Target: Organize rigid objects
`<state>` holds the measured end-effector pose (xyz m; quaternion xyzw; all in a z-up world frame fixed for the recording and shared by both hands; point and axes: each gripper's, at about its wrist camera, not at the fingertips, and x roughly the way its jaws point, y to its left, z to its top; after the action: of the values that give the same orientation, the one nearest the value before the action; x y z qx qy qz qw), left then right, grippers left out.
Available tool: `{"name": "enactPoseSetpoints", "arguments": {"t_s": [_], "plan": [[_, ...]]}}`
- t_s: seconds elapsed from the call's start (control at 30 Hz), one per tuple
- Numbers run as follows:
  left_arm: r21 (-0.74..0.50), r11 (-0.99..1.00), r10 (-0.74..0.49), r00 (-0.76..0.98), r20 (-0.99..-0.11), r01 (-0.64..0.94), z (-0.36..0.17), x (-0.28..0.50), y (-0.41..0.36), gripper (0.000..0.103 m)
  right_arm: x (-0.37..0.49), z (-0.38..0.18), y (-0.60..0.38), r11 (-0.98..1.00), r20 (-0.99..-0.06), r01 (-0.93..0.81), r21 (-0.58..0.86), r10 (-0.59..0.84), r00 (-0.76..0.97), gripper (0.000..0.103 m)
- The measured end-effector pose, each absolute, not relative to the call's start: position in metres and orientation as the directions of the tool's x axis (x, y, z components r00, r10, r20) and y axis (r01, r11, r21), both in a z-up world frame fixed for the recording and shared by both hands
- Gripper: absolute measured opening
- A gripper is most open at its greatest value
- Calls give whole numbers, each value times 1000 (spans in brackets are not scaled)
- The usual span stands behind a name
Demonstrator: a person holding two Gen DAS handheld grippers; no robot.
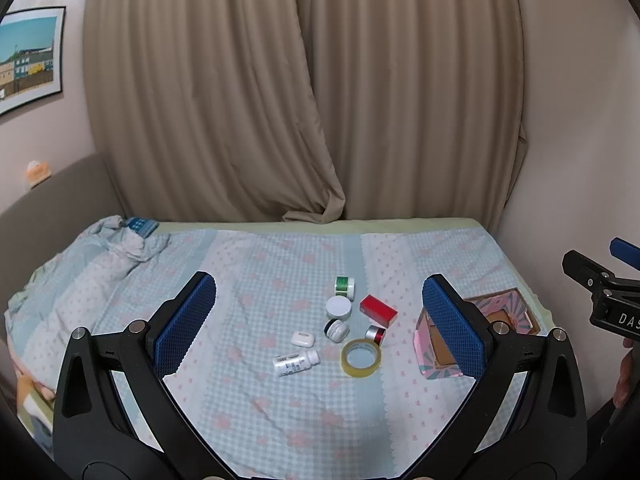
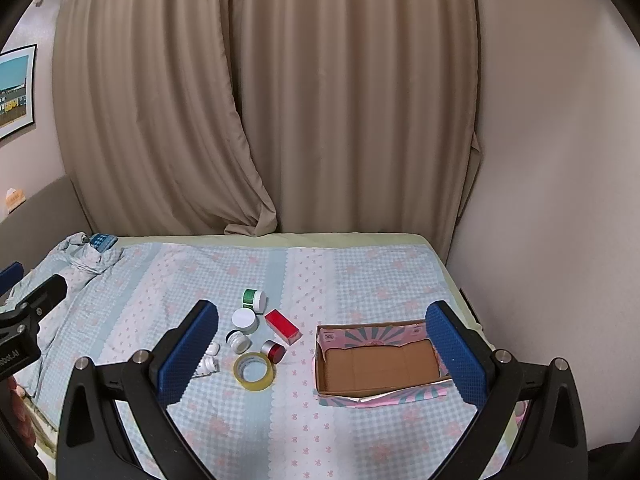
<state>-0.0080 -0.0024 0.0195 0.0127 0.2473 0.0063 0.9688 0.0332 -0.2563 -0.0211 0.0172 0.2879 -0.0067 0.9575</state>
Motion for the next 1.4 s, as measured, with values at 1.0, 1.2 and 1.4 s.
{"name": "enactPoseSetpoints", "arguments": {"t_s": [1.0, 1.2, 1.4], "plan": [[19, 1000, 23, 819, -573, -15, -4, 3, 0, 102, 41, -38, -259, 1000, -572, 0, 21, 12, 820, 103], [23, 1000, 19, 745, -667, -4, -44, 25, 36, 102, 66, -71, -239, 999, -618, -36, 39, 52, 785, 103], [26, 997, -34, 678, -734, 78, -83, 66, 93, 102, 95, -116, -197, 996, -691, 4, 88, 58, 720, 103]]}}
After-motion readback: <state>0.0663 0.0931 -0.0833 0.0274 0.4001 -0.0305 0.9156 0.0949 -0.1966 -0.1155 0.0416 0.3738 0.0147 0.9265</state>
